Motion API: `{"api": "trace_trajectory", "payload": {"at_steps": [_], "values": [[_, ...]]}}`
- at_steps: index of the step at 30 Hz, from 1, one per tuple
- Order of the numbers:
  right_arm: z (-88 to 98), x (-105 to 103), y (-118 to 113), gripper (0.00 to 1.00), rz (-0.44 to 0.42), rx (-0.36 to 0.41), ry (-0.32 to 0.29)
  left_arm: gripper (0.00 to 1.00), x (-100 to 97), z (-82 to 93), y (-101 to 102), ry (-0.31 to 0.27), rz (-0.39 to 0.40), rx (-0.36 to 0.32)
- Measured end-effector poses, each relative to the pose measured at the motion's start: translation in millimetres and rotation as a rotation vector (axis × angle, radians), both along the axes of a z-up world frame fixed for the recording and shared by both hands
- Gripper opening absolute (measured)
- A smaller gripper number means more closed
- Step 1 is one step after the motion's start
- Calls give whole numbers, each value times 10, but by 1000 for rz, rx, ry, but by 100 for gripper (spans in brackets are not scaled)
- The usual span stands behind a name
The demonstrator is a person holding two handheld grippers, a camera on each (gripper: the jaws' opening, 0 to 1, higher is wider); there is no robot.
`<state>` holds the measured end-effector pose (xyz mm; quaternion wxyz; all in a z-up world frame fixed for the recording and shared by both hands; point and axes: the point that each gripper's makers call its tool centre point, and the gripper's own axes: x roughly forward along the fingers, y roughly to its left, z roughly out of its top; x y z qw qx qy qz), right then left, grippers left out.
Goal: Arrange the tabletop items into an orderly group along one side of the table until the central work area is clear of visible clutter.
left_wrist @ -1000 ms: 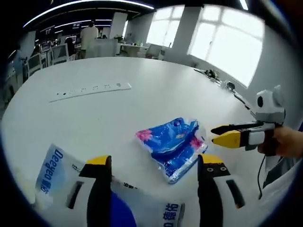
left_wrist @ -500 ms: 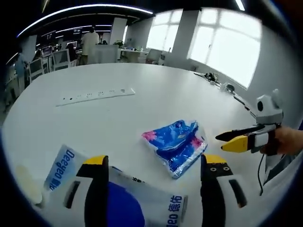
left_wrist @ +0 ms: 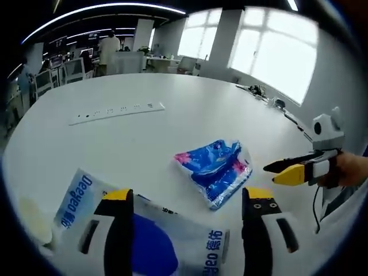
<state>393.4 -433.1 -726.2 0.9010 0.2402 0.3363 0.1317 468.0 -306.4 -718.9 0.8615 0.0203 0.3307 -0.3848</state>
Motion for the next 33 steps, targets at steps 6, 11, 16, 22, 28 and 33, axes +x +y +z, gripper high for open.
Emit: {"api": "trace_trajectory", "payload": {"at_steps": [6, 11, 16, 22, 28, 33], "values": [[-17, -84, 56, 54, 22, 8, 13, 77, 73, 20, 261, -10, 27, 25], [-44, -151, 134, 53, 23, 49, 37, 76, 198, 41, 499, -6, 84, 27], [6, -191, 288, 51, 45, 82, 34, 75, 362, 20, 831, -16, 122, 104], [-31, -251, 479, 50, 85, 112, 58, 71, 428, -62, 1201, 31, 181, 180], [13, -270, 643, 48, 118, 186, 87, 66, 447, -119, 1422, 68, 192, 231], [45, -272, 827, 47, 128, 251, 115, 58, 533, -104, 1493, 90, 195, 239]]}}
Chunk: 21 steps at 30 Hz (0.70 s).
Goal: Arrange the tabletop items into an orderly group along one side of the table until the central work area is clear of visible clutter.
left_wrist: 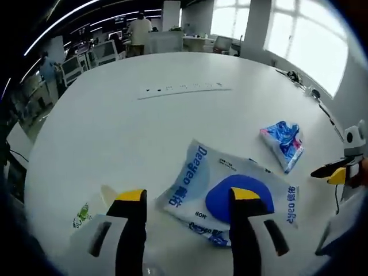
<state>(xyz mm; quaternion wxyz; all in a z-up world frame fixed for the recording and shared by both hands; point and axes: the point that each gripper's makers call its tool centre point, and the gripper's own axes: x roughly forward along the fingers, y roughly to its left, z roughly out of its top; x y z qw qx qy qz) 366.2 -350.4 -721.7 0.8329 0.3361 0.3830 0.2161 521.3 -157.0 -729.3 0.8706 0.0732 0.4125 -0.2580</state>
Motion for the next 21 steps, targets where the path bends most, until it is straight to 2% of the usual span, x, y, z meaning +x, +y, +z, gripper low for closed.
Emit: {"api": "trace_trajectory", "payload": {"at_steps": [2, 5, 8, 15, 18, 21], "values": [[16, -1, 75, 47, 16, 16, 5, 58, 21, -7, -2, 7, -17, 11], [20, 3, 171, 47, 25, 41, 27, 53, 13, -90, 19, 41, -57, 66], [32, 40, 279, 46, 26, 84, 50, 53, 5, -98, -35, 58, -74, 65], [24, 55, 432, 44, 49, 110, 85, 52, 91, -128, -67, 71, -118, 100], [16, 59, 521, 43, 60, 123, 94, 48, 90, -170, -83, 97, -132, 111], [-25, 60, 581, 44, 84, 98, 83, 45, 76, -208, -101, 117, -138, 123]]}}
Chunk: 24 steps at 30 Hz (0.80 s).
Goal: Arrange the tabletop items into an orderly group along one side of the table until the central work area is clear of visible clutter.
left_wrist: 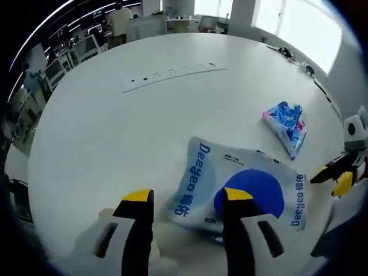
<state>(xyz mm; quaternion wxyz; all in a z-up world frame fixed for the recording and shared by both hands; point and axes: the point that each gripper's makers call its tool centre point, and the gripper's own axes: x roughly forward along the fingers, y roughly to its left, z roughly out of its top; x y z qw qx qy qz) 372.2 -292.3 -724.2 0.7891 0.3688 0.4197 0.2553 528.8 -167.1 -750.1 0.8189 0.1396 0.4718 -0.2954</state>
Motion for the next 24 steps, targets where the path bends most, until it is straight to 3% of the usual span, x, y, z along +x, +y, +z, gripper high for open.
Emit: {"api": "trace_trajectory", "payload": {"at_steps": [10, 13, 16, 20, 24], "values": [[-127, 1, 39, 41, 4, 3, 30, 43, 12, -62, -67, 35, 48, -33], [-131, 11, 52, 35, -5, 23, 37, 36, -10, -66, -82, 49, 54, -51], [-170, 37, 80, 28, -10, 27, 41, 32, -17, -95, -32, 51, 52, -25], [-219, 74, 127, 28, -15, 55, 54, 29, -39, -100, -19, 57, 61, -25], [-282, 79, 133, 17, -1, 12, 42, 24, -56, -99, 2, 58, 61, -17]]}}
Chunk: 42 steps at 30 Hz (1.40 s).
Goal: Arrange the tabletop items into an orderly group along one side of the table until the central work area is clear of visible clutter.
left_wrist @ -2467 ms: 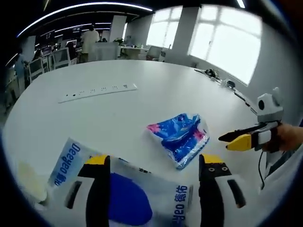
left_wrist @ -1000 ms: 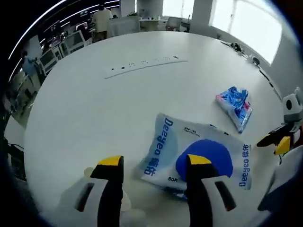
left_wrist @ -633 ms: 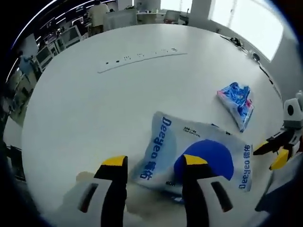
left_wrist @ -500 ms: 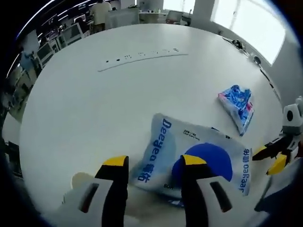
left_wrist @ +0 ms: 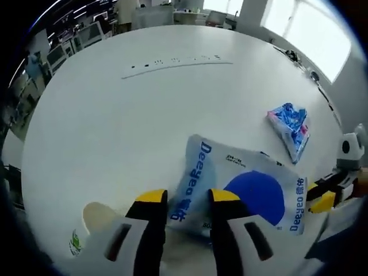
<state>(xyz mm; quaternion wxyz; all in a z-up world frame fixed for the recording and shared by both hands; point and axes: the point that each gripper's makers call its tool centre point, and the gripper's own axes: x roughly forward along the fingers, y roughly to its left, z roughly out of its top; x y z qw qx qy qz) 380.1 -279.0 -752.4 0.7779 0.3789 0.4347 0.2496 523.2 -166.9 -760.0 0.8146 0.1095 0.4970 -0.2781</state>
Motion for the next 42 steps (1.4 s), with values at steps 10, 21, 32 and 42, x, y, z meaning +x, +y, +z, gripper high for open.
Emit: {"api": "trace_trajectory", "payload": {"at_steps": [10, 21, 32, 42], "values": [[-82, 31, -16, 7, -3, -33, -7, 13, -17, -4, 48, 6, 24, 7], [54, 138, -164, 1, -68, -17, -21, 1, -100, 197, 68, 3, 89, -68], [541, 371, -225, 0, -30, -100, -220, 0, -145, 574, 203, -73, 135, -128], [781, 501, -286, 0, 33, -221, -337, 0, -294, 653, 245, -79, 132, -138]]}}
